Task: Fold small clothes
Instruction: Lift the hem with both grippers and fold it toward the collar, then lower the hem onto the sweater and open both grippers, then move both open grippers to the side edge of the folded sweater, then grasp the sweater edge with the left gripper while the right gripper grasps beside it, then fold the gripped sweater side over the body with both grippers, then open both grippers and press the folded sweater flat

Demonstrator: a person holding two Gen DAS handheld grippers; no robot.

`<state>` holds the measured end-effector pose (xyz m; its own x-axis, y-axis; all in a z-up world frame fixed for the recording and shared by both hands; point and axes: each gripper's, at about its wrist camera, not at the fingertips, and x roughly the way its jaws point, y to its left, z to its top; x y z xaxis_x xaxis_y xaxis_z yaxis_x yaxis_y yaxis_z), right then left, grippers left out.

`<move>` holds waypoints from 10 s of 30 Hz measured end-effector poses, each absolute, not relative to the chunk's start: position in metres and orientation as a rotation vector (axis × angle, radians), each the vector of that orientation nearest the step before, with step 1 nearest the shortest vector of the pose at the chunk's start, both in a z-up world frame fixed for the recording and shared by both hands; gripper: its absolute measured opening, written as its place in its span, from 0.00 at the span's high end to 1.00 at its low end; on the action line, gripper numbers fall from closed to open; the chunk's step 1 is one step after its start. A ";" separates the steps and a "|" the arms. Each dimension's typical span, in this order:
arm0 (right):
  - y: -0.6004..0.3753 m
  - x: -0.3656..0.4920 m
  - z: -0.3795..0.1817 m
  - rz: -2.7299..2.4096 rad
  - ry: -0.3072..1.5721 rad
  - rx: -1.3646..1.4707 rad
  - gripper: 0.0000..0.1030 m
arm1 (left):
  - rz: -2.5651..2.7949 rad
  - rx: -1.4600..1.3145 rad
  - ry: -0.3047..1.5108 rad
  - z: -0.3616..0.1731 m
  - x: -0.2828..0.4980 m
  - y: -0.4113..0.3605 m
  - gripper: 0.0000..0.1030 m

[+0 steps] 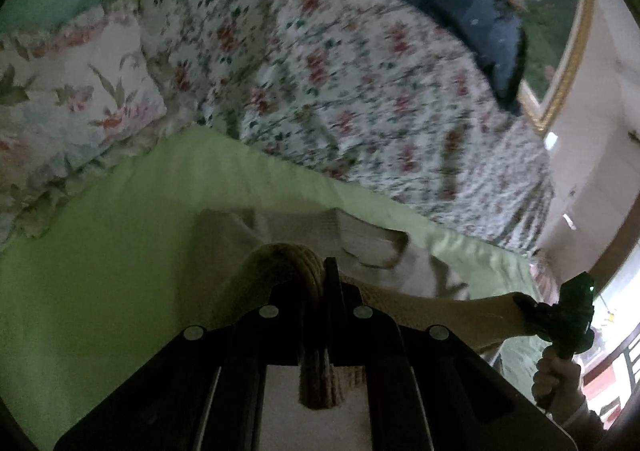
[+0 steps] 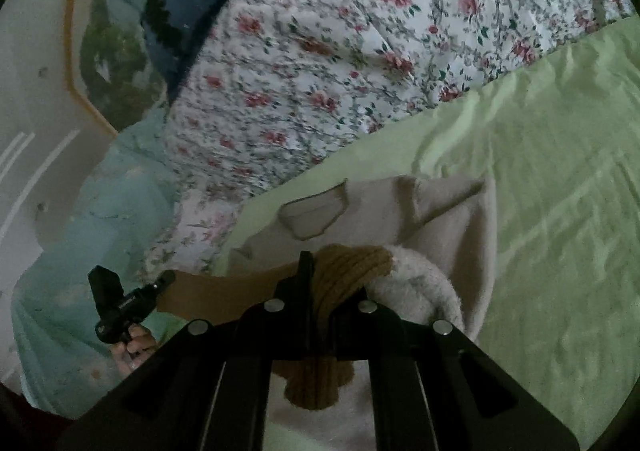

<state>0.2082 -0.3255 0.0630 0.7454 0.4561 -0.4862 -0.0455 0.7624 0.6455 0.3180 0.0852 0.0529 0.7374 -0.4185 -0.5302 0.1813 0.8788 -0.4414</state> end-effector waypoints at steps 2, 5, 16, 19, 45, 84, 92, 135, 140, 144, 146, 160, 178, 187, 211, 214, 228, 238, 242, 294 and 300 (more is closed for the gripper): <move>-0.327 0.225 0.047 0.271 0.716 0.654 0.92 | -0.316 -0.368 0.704 0.035 0.338 0.083 0.94; -0.330 0.245 0.020 0.215 0.775 0.648 0.92 | -0.290 -0.350 0.765 0.009 0.362 0.079 0.94; -0.338 0.227 0.007 0.078 0.781 0.676 0.51 | -0.356 -0.289 0.834 -0.015 0.326 0.063 0.64; -0.319 0.196 0.028 0.144 0.685 0.632 0.49 | -0.482 -0.270 0.847 -0.014 0.291 0.032 0.56; -0.332 0.285 -0.010 -0.058 0.862 0.544 0.82 | -0.184 -0.301 0.901 -0.026 0.405 0.091 0.72; -0.223 0.077 -0.004 0.094 0.881 0.631 0.54 | -0.167 -0.727 0.880 -0.066 0.215 0.084 0.21; -0.228 0.092 0.002 0.106 0.861 0.624 0.54 | -0.052 -0.684 0.808 -0.062 0.262 0.097 0.59; -0.217 0.316 0.049 0.493 0.909 0.543 0.84 | -0.590 -0.145 0.693 0.018 0.236 -0.146 0.92; -0.274 0.278 0.059 0.392 0.865 0.523 0.84 | -0.666 -0.109 0.746 0.002 0.239 -0.205 0.92; -0.314 0.263 0.021 0.262 0.932 0.519 0.84 | -0.693 -0.067 0.836 -0.027 0.248 -0.238 0.92; -0.318 0.259 0.010 0.228 0.957 0.489 0.85 | -0.704 -0.053 0.856 -0.033 0.245 -0.246 0.92; -0.343 0.231 -0.005 0.114 0.935 0.484 0.63 | -0.763 -0.052 0.958 -0.038 0.233 -0.235 0.55; -0.362 0.206 -0.014 0.153 0.922 0.726 0.31 | -0.539 -0.418 1.015 -0.024 0.331 -0.104 0.02; -0.356 0.233 -0.028 0.186 0.962 0.733 0.30 | -0.610 -0.415 1.101 -0.065 0.372 -0.129 0.13; -0.163 0.186 0.009 0.495 0.894 0.653 0.71 | -0.475 -0.358 0.925 0.005 0.196 0.029 0.54; -0.145 0.181 -0.009 0.505 0.936 0.651 0.71 | -0.452 -0.409 0.959 -0.021 0.185 0.048 0.54; -0.160 0.177 0.006 0.245 0.940 0.510 0.40 | -0.326 -0.591 0.974 -0.040 0.175 0.104 0.18; -0.140 0.261 -0.003 0.253 1.016 0.464 0.80 | -0.241 -0.463 0.957 -0.029 0.188 0.093 0.25; -0.146 0.238 0.029 0.250 0.856 0.465 0.87 | -0.233 -0.351 0.948 -0.024 0.189 0.074 0.33; -0.112 0.062 -0.024 0.276 0.976 0.556 0.64 | 0.163 -0.121 0.934 -0.064 0.043 0.070 0.30; -0.117 0.058 -0.023 0.270 0.972 0.554 0.64 | 0.059 -0.155 0.955 -0.050 0.031 0.078 0.32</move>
